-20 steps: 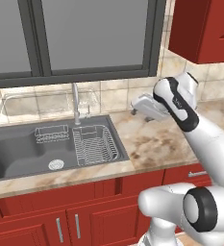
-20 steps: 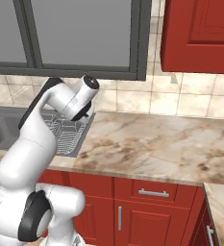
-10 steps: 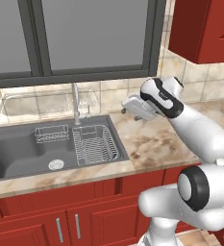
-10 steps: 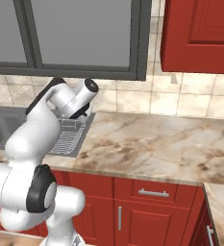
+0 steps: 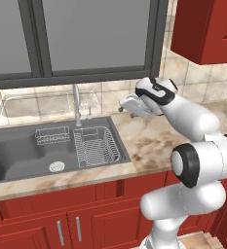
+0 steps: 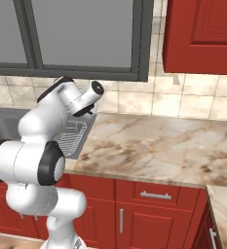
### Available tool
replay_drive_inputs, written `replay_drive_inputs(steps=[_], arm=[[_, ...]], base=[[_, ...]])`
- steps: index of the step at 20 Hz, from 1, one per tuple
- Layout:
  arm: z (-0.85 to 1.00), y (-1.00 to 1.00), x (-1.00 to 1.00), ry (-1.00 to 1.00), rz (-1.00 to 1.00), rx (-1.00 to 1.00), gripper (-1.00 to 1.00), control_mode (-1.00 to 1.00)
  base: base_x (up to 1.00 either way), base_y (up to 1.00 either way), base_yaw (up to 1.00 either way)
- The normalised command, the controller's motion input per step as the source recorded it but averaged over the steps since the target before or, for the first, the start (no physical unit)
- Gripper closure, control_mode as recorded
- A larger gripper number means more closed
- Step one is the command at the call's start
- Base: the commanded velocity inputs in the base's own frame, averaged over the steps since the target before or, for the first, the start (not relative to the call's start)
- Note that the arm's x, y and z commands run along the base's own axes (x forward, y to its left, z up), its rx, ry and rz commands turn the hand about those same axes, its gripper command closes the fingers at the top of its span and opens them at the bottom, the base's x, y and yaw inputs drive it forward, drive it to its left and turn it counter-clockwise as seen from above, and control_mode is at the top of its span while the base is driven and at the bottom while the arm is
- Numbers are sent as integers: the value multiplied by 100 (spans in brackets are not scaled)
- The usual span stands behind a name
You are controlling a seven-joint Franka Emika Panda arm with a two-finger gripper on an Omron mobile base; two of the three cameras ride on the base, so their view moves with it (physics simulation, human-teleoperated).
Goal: Turn on the sink faucet and place the jug under the water for a few seconds to fill it up.
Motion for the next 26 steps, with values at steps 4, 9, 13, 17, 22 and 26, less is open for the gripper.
replay_drive_inputs(steps=[4, 9, 13, 17, 22, 26], arm=[[-40, 3, 34, -17, 1, 0, -100, -100], [-32, 8, 52, -17, 3, 0, -100, -100], [-7, 14, 49, -9, 1, 0, -100, -100], [0, 18, 49, -1, 0, 0, -100, -100], [0, 16, 50, 0, 0, 0, -100, -100], [0, 11, 44, 0, 0, 0, -100, -100]], base=[[0, 0, 0], [0, 0, 0], [0, 0, 0], [0, 0, 0], [0, 0, 0], [0, 0, 0]])
